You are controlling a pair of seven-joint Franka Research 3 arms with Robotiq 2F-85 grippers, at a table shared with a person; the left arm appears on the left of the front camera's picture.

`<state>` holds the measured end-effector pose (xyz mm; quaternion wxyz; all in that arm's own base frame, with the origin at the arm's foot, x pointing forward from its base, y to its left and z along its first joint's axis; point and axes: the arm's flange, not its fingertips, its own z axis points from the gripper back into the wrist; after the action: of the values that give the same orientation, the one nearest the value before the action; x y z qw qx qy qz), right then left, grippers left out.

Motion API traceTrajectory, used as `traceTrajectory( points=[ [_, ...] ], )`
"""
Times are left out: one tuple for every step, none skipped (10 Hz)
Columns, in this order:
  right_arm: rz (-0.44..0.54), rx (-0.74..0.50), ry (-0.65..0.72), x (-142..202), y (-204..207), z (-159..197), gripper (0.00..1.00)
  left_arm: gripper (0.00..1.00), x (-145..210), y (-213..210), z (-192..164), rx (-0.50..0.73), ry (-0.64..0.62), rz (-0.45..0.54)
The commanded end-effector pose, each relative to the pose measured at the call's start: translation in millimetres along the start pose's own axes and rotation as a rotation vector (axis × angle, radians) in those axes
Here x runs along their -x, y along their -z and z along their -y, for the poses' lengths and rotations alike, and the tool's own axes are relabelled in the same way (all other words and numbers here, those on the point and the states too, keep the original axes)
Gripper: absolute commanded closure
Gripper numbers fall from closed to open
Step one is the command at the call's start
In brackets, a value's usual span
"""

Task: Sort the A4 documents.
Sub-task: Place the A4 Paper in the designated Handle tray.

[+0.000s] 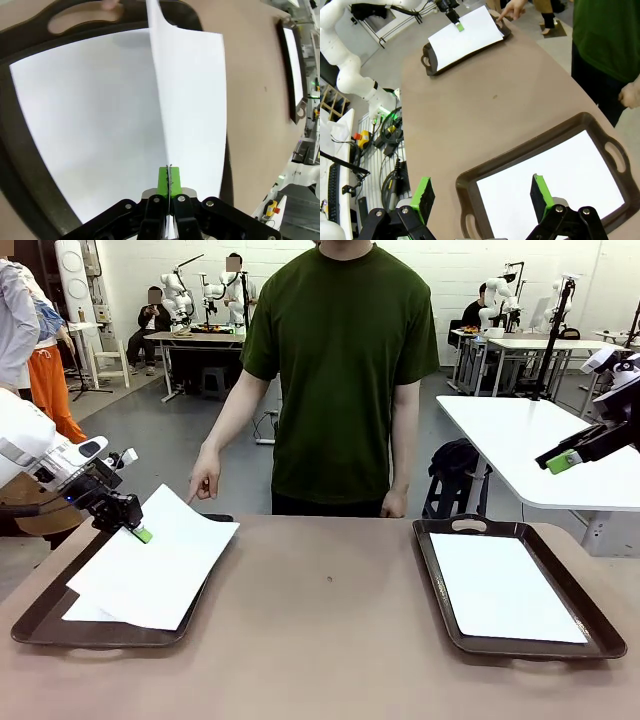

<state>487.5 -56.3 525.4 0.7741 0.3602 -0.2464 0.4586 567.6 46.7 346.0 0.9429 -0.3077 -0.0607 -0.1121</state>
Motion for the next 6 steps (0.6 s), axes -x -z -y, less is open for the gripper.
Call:
traceTrajectory(
  points=[
    [-0.001,0.011,-0.002,-1.2,2.0,0.2,0.00,0.99,-1.9,-10.5,-3.5,-0.054,-0.052,-0.015],
    [-0.001,0.011,-0.002,-1.2,2.0,0.2,0.00,0.99,0.8,-8.6,-3.7,-0.065,-0.059,-0.021],
    [-0.001,0.011,-0.002,-1.2,2.0,0.2,0.00,0.89,1.4,-8.8,-3.1,-0.078,-0.072,-0.007],
    [-0.001,0.011,-0.002,-1.2,2.0,0.2,0.00,0.79,2.2,-10.5,-4.5,-0.081,-0.066,-0.007],
    [-0.001,0.011,-0.002,-1.2,2.0,0.2,0.00,0.69,1.3,-12.1,-4.0,-0.089,-0.064,-0.012],
    [-0.001,0.011,-0.002,-1.2,2.0,0.2,0.00,0.59,1.1,-12.0,-2.9,-0.091,-0.064,-0.012]
  ],
)
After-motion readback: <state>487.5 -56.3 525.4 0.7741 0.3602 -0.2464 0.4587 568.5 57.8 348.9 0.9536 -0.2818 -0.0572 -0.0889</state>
